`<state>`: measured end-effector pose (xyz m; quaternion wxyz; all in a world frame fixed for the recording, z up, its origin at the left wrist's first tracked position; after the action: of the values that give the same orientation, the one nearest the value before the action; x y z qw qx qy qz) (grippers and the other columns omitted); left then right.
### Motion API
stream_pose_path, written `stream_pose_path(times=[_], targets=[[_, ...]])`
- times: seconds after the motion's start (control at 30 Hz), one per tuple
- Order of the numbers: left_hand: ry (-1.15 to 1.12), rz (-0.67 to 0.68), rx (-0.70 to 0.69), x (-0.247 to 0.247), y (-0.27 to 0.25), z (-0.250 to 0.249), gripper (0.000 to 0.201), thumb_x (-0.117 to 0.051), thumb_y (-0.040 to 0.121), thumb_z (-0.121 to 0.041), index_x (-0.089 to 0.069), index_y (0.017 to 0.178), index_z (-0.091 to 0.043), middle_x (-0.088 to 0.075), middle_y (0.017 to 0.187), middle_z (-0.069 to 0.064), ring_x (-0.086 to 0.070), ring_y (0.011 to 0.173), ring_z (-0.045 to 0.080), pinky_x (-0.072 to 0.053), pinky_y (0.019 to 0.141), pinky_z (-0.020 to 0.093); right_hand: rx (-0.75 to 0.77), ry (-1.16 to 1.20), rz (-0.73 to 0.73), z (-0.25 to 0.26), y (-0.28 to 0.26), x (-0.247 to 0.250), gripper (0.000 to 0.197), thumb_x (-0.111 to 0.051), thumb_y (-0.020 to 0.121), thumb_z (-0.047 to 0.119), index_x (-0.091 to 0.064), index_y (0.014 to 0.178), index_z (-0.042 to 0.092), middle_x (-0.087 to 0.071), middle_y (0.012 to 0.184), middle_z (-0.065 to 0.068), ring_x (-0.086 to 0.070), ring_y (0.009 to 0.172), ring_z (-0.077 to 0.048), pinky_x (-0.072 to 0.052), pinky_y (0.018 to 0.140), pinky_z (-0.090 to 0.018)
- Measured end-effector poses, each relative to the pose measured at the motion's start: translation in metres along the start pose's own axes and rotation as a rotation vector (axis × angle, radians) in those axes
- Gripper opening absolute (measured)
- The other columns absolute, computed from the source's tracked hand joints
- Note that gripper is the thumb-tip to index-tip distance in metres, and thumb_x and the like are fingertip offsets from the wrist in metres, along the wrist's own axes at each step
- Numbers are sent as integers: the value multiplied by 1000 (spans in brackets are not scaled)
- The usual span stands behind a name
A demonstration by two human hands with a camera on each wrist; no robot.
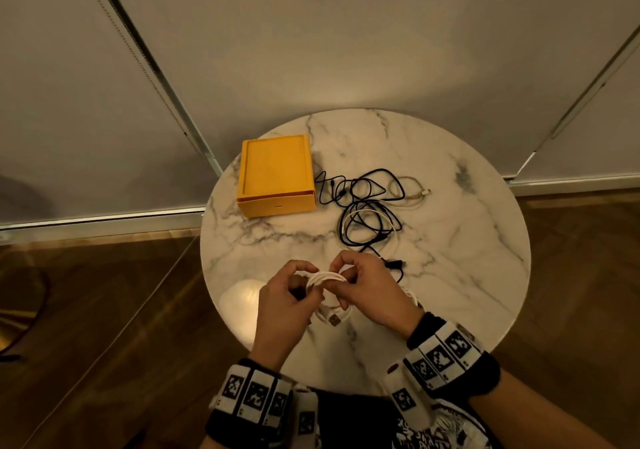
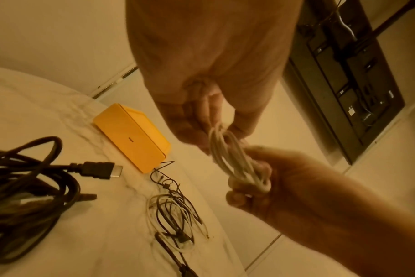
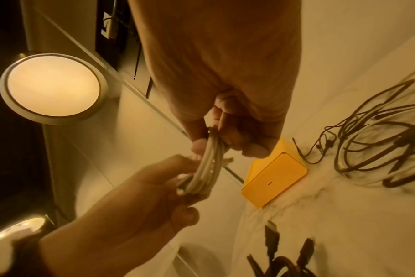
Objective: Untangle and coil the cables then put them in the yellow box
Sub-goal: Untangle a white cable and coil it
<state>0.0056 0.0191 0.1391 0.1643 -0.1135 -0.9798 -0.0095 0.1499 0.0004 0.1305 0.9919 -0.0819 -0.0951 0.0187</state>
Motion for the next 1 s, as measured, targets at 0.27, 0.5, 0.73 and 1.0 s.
stream_pose_path(times=[0.27, 0.5, 0.73, 1.0], targets=[[-616, 123, 349, -20, 11, 20, 23, -55, 84, 2, -69, 102, -1, -68, 93, 15, -55, 89, 30, -47, 73, 33, -73, 359, -10, -5, -9, -1, 15, -63, 89, 0, -60, 98, -11, -69, 75, -23, -64, 60, -22, -52, 56, -25], [-821, 311, 587, -39, -9, 47, 35, -54, 85, -18, -66, 116, -7, -64, 114, 15, -55, 104, 28, -49, 82, 36, -202, 496, 2, -32, -33, 1, 10, -66, 88, 4, -61, 91, -5, -71, 78, -22, -67, 61, -25, -58, 61, -31], [-677, 350, 648, -68, -13, 62, 12, -66, 69, -6, -71, 78, -12, -66, 79, 9, -62, 63, 15, -51, 54, 24, -425, 577, 28, -68, -70, 9, 26, -75, 78, 4, -60, 98, -5, -71, 91, -28, -71, 66, -30, -61, 66, -38], [-639, 604, 790, -147, -25, 84, 20, -64, 81, 2, -53, 78, -14, -69, 81, 8, -63, 62, 16, -52, 54, 27, -570, 678, -237, -131, -112, 47, 25, -73, 78, 3, -68, 101, -5, -70, 94, -28, -71, 69, -33, -60, 66, -38]])
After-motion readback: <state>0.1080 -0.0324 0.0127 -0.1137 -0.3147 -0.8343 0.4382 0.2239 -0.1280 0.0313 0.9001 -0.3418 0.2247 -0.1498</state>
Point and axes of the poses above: each hand's wrist, its own y-axis towards the middle knuckle, its own x-axis out of the back of the hand, z = x × y, the point moved 7 cm from there along y, towards the middle knuckle
